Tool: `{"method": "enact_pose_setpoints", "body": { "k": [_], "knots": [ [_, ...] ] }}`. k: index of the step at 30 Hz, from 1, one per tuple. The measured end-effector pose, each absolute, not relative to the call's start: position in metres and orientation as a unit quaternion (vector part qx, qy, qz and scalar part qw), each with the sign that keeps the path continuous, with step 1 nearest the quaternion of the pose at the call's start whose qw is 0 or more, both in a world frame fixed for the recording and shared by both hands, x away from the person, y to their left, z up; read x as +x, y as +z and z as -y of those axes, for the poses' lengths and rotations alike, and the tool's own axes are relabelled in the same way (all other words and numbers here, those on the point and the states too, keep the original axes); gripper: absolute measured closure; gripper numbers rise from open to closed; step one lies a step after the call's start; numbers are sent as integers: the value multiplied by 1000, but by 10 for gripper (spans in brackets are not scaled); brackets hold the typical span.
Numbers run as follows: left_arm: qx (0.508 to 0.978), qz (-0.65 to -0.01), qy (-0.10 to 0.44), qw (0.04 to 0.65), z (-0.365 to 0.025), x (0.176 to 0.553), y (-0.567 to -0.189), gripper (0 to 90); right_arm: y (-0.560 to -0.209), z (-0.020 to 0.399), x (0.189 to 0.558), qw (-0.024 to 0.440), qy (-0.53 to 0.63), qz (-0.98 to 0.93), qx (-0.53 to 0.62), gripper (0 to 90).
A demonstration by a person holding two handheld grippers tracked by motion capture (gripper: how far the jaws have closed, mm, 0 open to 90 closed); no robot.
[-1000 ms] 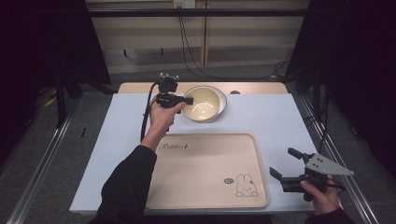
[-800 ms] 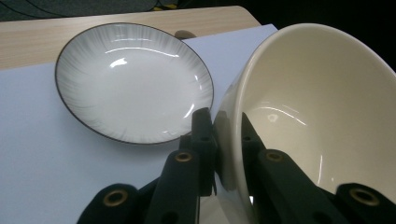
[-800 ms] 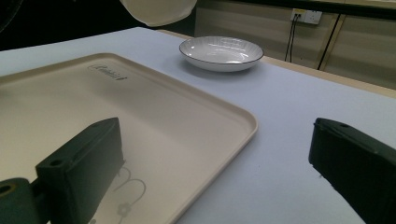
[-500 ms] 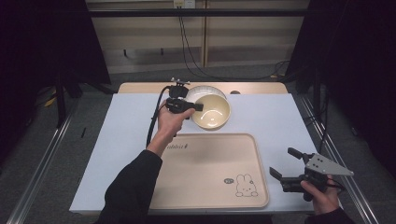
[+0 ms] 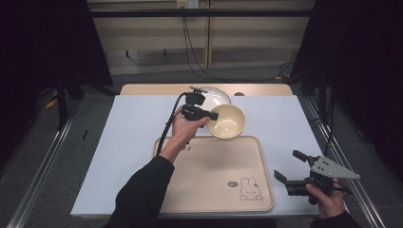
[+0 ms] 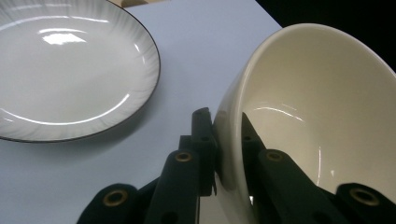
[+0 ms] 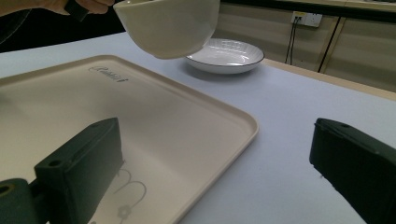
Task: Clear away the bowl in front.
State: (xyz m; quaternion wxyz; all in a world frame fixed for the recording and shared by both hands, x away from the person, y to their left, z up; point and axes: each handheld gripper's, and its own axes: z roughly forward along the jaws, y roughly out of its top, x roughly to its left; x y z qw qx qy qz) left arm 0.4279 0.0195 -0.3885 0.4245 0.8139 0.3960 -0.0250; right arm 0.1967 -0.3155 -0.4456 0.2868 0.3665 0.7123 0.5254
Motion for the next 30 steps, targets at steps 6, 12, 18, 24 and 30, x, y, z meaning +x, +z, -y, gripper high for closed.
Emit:
{"method": "enact_pose_setpoints", "body": {
  "k": [6, 12, 18, 24, 30],
  "knots": [
    [824, -386, -36, 414, 1, 422, -400, 832, -445, 316, 196, 286, 527, -711, 367, 15],
    [827, -384, -40, 409, 13, 419, -405, 832, -445, 315, 196, 290, 526, -709, 369, 6],
    [836, -378, -41, 396, 27, 417, -413, 832, -445, 316, 196, 292, 527, -708, 368, 4],
    [843, -376, -39, 383, 36, 418, -421, 832, -446, 315, 196, 298, 526, -708, 366, 2],
    [850, -374, -38, 370, 46, 422, -431, 831, -446, 315, 196, 303, 528, -705, 364, 1]
  ]
}}
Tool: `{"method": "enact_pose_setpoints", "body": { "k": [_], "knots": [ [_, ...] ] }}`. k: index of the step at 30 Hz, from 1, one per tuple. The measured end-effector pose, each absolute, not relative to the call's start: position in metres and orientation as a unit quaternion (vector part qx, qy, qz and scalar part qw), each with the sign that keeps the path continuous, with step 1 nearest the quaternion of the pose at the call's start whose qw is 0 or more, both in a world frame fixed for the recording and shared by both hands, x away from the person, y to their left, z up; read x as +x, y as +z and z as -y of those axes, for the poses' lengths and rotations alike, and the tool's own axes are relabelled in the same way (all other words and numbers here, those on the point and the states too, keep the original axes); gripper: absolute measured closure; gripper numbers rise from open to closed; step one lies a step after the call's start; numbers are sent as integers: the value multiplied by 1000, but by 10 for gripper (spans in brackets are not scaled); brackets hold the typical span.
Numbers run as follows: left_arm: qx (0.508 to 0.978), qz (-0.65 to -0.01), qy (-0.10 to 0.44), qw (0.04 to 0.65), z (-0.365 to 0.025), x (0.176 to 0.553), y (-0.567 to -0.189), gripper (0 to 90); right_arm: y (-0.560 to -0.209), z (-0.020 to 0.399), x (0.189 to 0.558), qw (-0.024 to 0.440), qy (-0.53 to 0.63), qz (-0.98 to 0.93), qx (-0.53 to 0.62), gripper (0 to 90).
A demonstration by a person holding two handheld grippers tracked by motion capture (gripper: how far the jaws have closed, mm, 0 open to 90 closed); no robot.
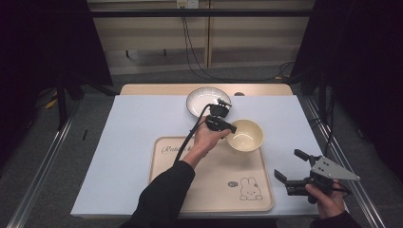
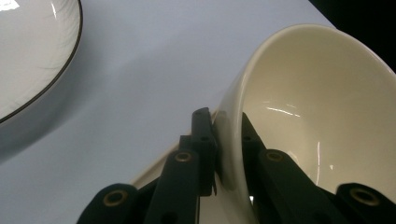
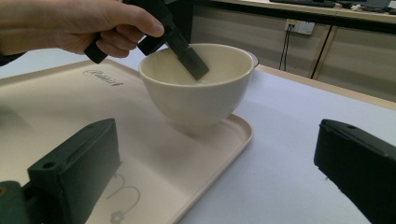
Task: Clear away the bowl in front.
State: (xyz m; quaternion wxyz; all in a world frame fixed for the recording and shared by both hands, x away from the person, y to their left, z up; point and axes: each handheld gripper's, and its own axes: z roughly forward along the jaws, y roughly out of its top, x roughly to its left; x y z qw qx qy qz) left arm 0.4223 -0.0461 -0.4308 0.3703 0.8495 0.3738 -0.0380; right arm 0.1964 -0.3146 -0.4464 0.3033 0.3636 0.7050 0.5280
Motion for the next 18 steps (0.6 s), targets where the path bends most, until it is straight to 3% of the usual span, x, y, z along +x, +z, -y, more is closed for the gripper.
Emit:
{"method": "enact_pose_setpoints", "body": {
  "k": [18],
  "knots": [
    [854, -379, -38, 354, 58, 424, -450, 831, -446, 315, 196, 305, 528, -705, 364, 1]
  ]
}}
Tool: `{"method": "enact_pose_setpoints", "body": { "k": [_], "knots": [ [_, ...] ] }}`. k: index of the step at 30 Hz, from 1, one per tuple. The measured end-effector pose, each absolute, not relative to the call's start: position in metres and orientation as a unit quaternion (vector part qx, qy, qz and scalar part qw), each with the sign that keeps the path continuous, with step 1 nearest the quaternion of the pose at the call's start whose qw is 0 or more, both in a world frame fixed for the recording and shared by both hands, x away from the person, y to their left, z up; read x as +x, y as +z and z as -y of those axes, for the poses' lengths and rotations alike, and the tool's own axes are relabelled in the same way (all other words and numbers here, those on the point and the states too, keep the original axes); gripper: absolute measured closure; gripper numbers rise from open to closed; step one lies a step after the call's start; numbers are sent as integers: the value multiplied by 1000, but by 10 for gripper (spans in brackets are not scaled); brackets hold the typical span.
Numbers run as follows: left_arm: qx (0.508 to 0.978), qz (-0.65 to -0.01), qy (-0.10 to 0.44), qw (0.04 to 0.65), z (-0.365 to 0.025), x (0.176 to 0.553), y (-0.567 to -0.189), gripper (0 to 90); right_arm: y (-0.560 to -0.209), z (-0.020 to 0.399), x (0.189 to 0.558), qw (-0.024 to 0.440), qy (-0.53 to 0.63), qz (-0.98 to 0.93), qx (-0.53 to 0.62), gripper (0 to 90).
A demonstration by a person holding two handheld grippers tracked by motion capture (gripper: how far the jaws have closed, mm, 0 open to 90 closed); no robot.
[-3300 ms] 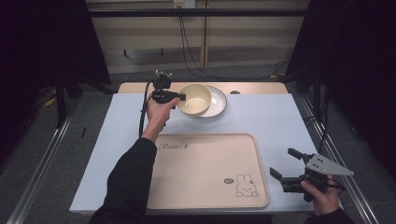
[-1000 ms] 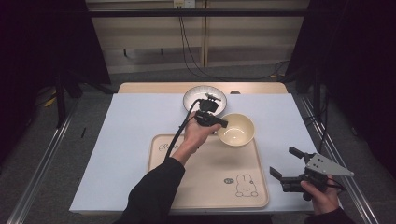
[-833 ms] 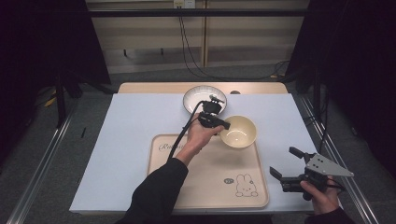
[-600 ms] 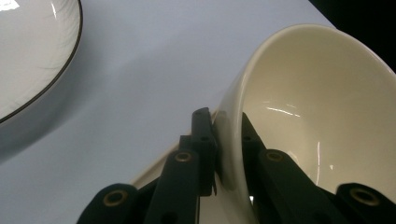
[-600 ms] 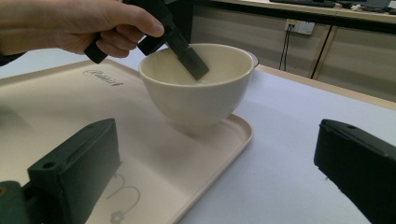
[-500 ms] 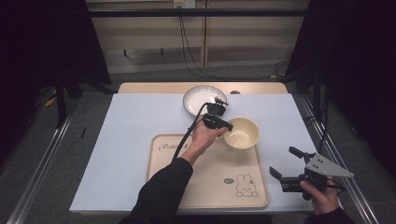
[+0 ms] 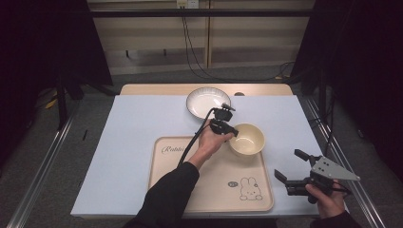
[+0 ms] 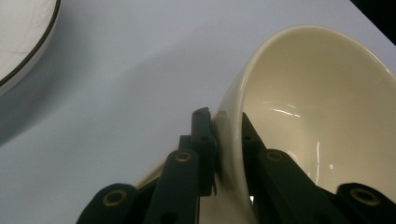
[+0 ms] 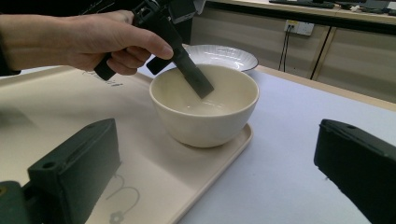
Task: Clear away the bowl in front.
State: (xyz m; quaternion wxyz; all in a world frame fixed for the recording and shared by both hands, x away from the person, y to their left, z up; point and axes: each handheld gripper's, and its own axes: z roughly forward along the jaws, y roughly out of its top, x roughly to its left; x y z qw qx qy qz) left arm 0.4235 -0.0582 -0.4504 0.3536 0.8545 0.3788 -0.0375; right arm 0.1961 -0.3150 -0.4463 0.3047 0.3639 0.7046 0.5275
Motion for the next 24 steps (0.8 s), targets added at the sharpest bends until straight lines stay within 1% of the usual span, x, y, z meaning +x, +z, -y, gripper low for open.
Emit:
{"method": "enact_pose_setpoints", "body": {
  "k": [6, 12, 14, 15, 18, 22, 23, 24],
  "knots": [
    [851, -384, -34, 355, 58, 424, -453, 831, -446, 315, 196, 305, 528, -705, 364, 1],
    [843, -388, -43, 371, 57, 425, -456, 820, -446, 314, 196, 305, 528, -704, 364, 1],
    [840, -389, -39, 376, 58, 424, -456, 820, -446, 315, 196, 305, 528, -704, 364, 1],
    [848, -377, -33, 371, 57, 424, -456, 821, -446, 314, 196, 305, 529, -704, 363, 2],
    [843, -380, -30, 380, 57, 423, -457, 819, -446, 314, 196, 304, 528, -704, 365, 1],
    [837, -378, -27, 395, 56, 422, -459, 804, -446, 314, 196, 302, 530, -704, 364, 2],
    [835, -375, -43, 401, 55, 423, -460, 787, -446, 314, 196, 302, 530, -704, 363, 2],
    [836, -372, -34, 401, 56, 422, -461, 757, -446, 314, 196, 302, 530, -704, 364, 2]
  ]
}}
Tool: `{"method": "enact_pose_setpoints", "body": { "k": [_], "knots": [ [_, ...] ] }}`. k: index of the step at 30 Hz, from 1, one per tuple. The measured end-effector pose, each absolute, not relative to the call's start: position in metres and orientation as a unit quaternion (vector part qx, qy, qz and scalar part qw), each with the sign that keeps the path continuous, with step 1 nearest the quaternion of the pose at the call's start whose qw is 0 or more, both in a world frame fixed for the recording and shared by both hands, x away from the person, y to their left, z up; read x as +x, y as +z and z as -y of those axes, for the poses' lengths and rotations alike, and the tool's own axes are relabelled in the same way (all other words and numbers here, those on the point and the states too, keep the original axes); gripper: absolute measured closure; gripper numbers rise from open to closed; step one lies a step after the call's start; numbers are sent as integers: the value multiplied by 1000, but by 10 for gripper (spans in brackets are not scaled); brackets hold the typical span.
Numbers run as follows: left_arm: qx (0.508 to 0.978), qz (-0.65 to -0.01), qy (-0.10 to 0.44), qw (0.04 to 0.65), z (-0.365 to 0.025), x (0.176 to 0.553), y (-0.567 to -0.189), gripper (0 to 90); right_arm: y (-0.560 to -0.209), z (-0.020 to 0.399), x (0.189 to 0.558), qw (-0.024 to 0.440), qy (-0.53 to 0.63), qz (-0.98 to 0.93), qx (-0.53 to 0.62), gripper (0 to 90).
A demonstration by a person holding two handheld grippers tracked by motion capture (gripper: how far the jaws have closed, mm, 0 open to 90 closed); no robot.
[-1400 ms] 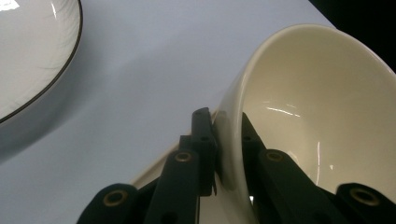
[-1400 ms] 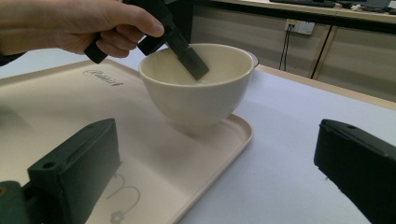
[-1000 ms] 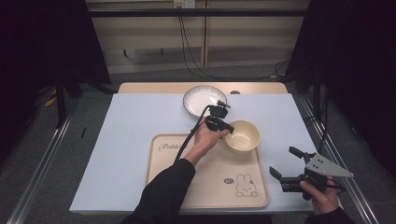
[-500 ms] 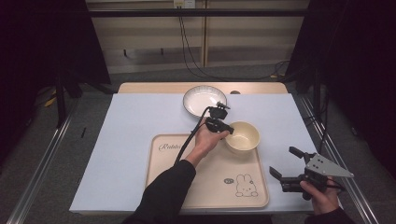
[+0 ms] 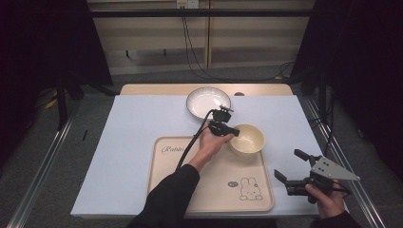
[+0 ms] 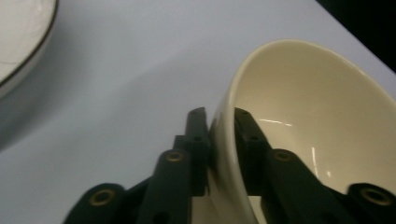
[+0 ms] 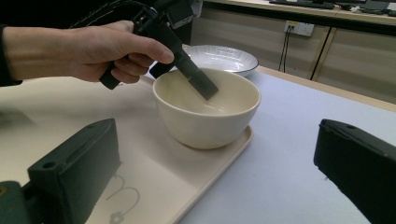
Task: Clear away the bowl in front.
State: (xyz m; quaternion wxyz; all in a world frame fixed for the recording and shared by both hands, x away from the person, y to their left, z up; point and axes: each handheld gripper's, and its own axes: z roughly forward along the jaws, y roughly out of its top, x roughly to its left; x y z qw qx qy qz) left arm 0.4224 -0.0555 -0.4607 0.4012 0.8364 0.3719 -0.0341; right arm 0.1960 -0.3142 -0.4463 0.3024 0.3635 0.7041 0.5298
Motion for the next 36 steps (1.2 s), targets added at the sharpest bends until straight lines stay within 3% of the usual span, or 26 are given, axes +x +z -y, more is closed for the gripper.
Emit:
{"method": "enact_pose_setpoints", "body": {
  "k": [2, 4, 6, 9, 17, 36],
  "knots": [
    [840, -363, -14, 402, 56, 421, -461, 744, -446, 314, 196, 304, 529, -703, 365, 2],
    [834, -362, -15, 416, 54, 421, -461, 644, -446, 314, 196, 303, 530, -704, 364, 2],
    [834, -356, 1, 422, 53, 420, -461, 604, -446, 314, 196, 303, 530, -704, 364, 2],
    [830, -341, 12, 441, 49, 420, -458, 397, -446, 314, 196, 302, 529, -705, 364, 2],
    [824, -338, 31, 454, 38, 415, -449, 56, -446, 315, 196, 306, 528, -703, 365, 2],
    [803, -337, 129, 475, -12, 392, -423, 22, -446, 314, 197, 308, 530, -700, 365, 2]
  ]
}}
